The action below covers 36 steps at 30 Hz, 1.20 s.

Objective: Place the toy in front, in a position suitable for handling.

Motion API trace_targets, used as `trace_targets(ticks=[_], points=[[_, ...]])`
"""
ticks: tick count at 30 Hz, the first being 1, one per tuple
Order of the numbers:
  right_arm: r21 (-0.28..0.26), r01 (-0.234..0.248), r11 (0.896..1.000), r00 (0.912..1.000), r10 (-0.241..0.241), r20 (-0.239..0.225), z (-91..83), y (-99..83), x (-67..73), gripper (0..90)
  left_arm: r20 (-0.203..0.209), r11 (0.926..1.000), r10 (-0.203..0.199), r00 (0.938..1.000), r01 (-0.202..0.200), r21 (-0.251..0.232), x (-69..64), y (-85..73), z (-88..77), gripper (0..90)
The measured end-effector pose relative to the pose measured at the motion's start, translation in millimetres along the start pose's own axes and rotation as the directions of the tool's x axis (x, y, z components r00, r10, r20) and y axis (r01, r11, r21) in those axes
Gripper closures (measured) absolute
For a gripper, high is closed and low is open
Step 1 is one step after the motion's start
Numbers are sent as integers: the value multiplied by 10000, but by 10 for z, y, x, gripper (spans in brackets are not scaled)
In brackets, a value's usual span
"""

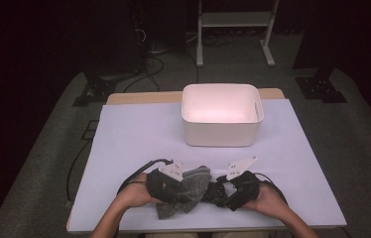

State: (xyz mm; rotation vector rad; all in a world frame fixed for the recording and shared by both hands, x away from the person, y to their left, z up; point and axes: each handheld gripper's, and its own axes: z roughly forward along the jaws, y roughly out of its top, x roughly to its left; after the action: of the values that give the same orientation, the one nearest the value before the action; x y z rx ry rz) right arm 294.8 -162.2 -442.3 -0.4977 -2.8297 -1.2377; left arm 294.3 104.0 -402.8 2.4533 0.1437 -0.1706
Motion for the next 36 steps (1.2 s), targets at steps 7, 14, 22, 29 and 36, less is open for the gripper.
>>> trace_targets(ticks=[7,14,22,29,36], points=[[403,70,9992,9999,-66,-114,108,-91,32,203,142,9998,-156,9998,158,-114,-8,-50,27,733],[-113,58,9999,9999,-59,-114,34,-182,40,226,-109,9999,119,9999,-120,-121,-27,73,-41,728],[-118,1200,9927,9924,-1197,271,38,-188,79,231,-540,9992,390,9978,-383,131,-35,197,-103,730],[-55,1357,9907,9903,-1355,320,45,-188,84,231,-1579,10000,-10,9875,22,71,44,57,-452,746],[-12,1449,9894,9889,-1448,336,47,-178,82,231,-2326,9991,-223,9723,300,297,4,-93,-817,760]])
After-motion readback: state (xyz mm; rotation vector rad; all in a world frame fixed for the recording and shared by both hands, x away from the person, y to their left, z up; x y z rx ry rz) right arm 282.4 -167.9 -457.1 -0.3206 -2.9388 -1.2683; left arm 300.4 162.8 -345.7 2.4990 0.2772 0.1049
